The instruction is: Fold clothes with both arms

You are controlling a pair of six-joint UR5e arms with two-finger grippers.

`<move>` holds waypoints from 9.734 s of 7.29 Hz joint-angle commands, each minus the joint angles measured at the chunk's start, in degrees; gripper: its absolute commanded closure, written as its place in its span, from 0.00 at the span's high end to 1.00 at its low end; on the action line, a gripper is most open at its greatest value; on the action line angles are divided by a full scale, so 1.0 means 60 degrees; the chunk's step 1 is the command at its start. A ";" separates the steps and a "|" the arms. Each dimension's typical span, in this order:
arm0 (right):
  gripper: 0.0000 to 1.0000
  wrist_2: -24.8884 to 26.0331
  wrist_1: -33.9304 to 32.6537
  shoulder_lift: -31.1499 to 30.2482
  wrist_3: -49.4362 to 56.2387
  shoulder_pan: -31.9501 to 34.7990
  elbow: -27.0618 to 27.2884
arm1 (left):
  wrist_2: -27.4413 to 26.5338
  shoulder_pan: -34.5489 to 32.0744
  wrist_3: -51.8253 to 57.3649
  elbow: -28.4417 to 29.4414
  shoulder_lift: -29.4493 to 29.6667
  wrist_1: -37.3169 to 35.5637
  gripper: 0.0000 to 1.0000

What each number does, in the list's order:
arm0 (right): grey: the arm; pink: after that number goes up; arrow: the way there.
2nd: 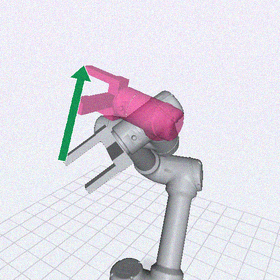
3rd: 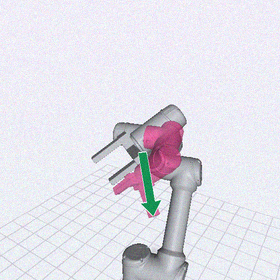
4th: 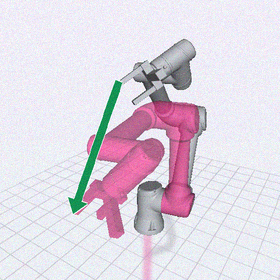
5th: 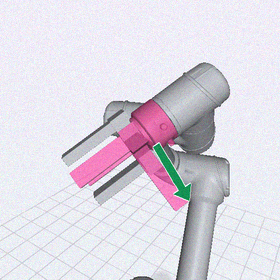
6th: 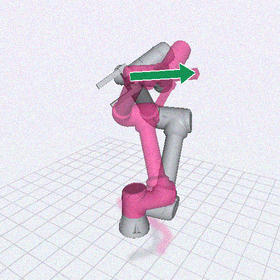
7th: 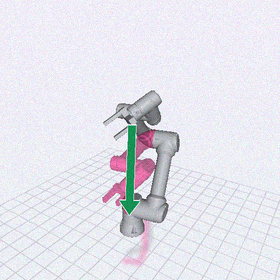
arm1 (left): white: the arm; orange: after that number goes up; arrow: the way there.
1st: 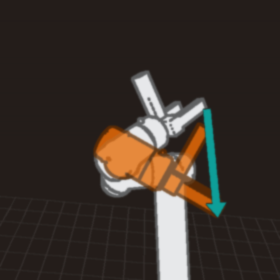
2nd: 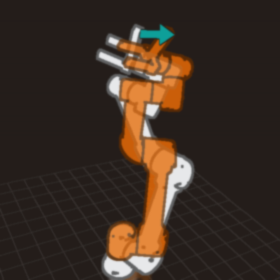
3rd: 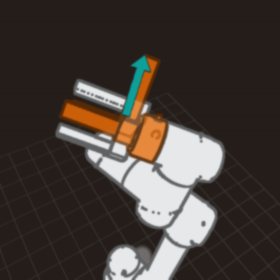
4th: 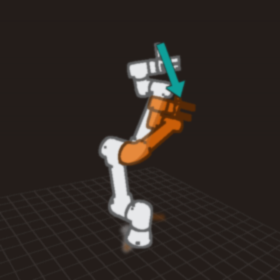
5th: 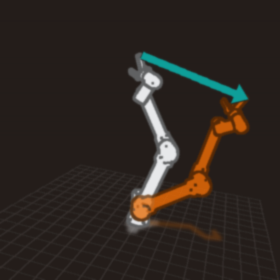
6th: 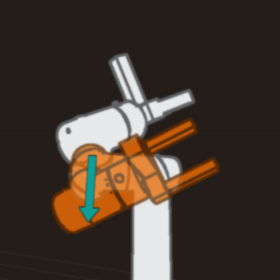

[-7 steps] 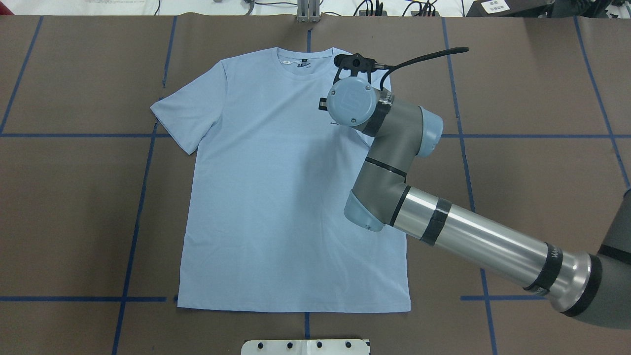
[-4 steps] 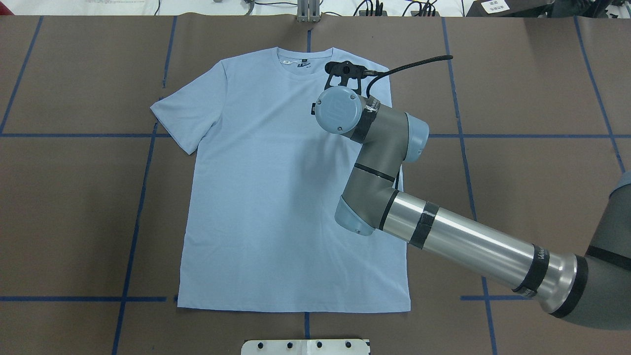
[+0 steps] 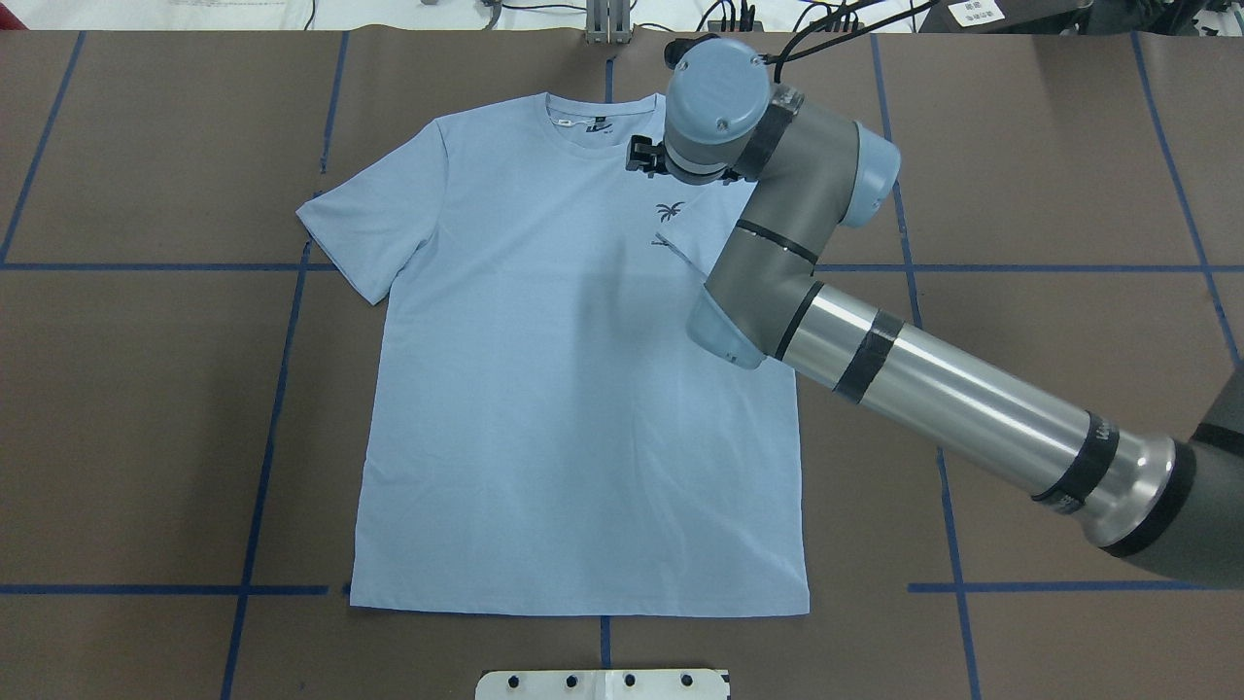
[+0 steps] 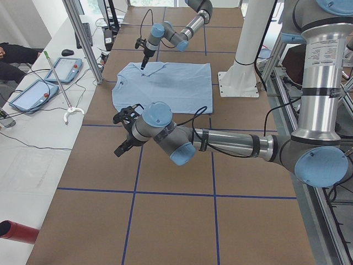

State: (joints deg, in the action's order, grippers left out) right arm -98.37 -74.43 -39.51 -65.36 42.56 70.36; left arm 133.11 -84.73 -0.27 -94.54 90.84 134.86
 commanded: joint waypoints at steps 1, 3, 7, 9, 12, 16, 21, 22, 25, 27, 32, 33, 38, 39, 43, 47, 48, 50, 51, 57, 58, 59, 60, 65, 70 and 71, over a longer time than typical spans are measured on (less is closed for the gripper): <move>1.00 -0.2008 -0.0791 -0.1168 0.2443 0.1555 0.1520 | -0.0631 0.1357 -0.3011 0.0402 0.1084 0.0185 1.00; 1.00 -0.3798 -0.0750 -0.3030 0.4948 0.3211 0.2801 | -0.2143 0.3011 -0.5932 0.0927 0.2356 0.0200 0.76; 1.00 -0.5795 -0.0647 -0.5013 0.8401 0.5457 0.2951 | -0.4075 0.4891 -0.8170 0.2949 0.3900 0.0331 0.61; 1.00 -0.5754 -0.0647 -0.5103 0.8404 0.5460 0.3025 | -0.4836 0.5463 -0.8828 0.3783 0.3932 0.1321 0.61; 1.00 -0.5739 -0.0647 -0.5191 0.8418 0.5460 0.3054 | -0.5601 0.6064 -0.8920 0.4197 0.3932 0.1474 0.59; 1.00 -0.5739 -0.0647 -0.5192 0.8418 0.5460 0.3054 | -0.5749 0.6124 -0.8920 0.4257 0.3932 0.1474 0.43; 1.00 -0.5710 -0.0647 -0.5192 0.8360 0.5460 0.3054 | -0.5720 0.6139 -0.8979 0.3602 0.4195 0.1154 0.00; 1.00 -0.5710 -0.0647 -0.5192 0.8345 0.5460 0.3054 | -0.5720 0.6371 -0.9182 0.2960 0.4457 -0.0095 0.00; 1.00 -0.5710 -0.0647 -0.5177 0.8287 0.5460 0.3040 | -0.6319 0.7659 -1.0660 0.2821 0.6227 -0.2812 0.00; 1.00 -0.5695 -0.0647 -0.5177 0.8286 0.5446 0.3025 | -0.6379 0.7735 -1.0794 0.4072 0.7076 -0.2847 0.00; 1.00 -0.5695 -0.0647 -0.5177 0.8257 0.5431 0.2996 | -0.6350 0.7735 -1.0841 0.4931 0.7712 -0.2745 0.42; 1.00 -0.5709 -0.0661 -0.5162 0.8170 0.5416 0.3054 | -0.6350 0.7735 -1.0477 0.4815 0.7711 -0.2774 0.99; 1.00 -0.4851 -0.0632 -0.6488 0.3655 0.3300 0.6264 | -0.6044 0.7764 -1.0166 0.1525 0.5900 -0.2920 1.00; 1.00 -0.4164 -0.0632 -0.7032 0.2352 0.2495 0.7393 | -0.5723 0.7808 -1.0195 0.0807 0.5329 -0.2891 1.00; 1.00 -0.0243 0.1257 -0.8748 -0.2834 -0.2114 0.9435 | -0.5793 0.8934 -1.1101 -0.2006 0.3235 -0.2891 1.00; 0.81 0.4132 0.0589 -0.8957 -0.7260 -0.6723 0.9880 | -0.6903 1.0762 -1.2914 -0.3900 0.1139 -0.2877 1.00; 0.79 0.4279 0.0047 -0.8913 -0.7821 -0.7162 1.0040 | -0.6993 1.1333 -1.3616 -0.4323 0.0366 -0.2877 1.00; 0.80 0.4661 -0.0397 -0.8883 -0.8061 -0.7503 1.0041 | -0.8044 1.2738 -1.5459 -0.4518 -0.0416 -0.2891 0.83; 0.81 0.4749 -0.0398 -0.8883 -0.8076 -0.7591 1.0027 | -0.8411 1.3195 -1.5642 -0.4416 -0.0563 -0.2891 0.82; 0.82 0.4984 -0.0398 -0.8868 -0.8076 -0.7709 0.9998 | -0.8459 1.3448 -1.6215 -0.4181 -0.0375 -0.3316 0.61; 0.82 0.4998 -0.0398 -0.8868 -0.8076 -0.7709 0.9998 | -0.8459 1.3448 -1.6215 -0.4195 -0.0346 -0.3316 0.60; 0.82 0.4998 -0.0398 -0.8868 -0.8076 -0.7723 0.9998 | -0.8459 1.3448 -1.6230 -0.4181 -0.0287 -0.3316 0.57; 0.83 0.4998 -0.0398 -0.8854 -0.8076 -0.7709 0.9998 | -0.8459 1.3448 -1.6216 -0.4108 -0.0243 -0.3316 0.55; 0.84 0.4984 -0.0398 -0.8839 -0.8076 -0.7752 0.9939 | -0.8444 1.3448 -1.6215 -0.4078 -0.0199 -0.3316 0.00; 0.78 0.5365 -0.2667 -0.7169 -0.9336 -0.8309 0.9107 | -0.8444 1.3448 -1.6215 -0.4195 -0.0082 -0.3316 0.00; 0.74 0.5350 -0.2668 -0.7155 -0.9336 -0.8309 0.8915 | -0.8459 1.3448 -1.6230 -0.4210 -0.0082 -0.3301 0.00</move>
State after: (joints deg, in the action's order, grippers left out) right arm -66.20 -89.41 -83.16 -121.02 -7.23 125.54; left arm 82.43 -4.04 -97.58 -119.67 90.30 114.98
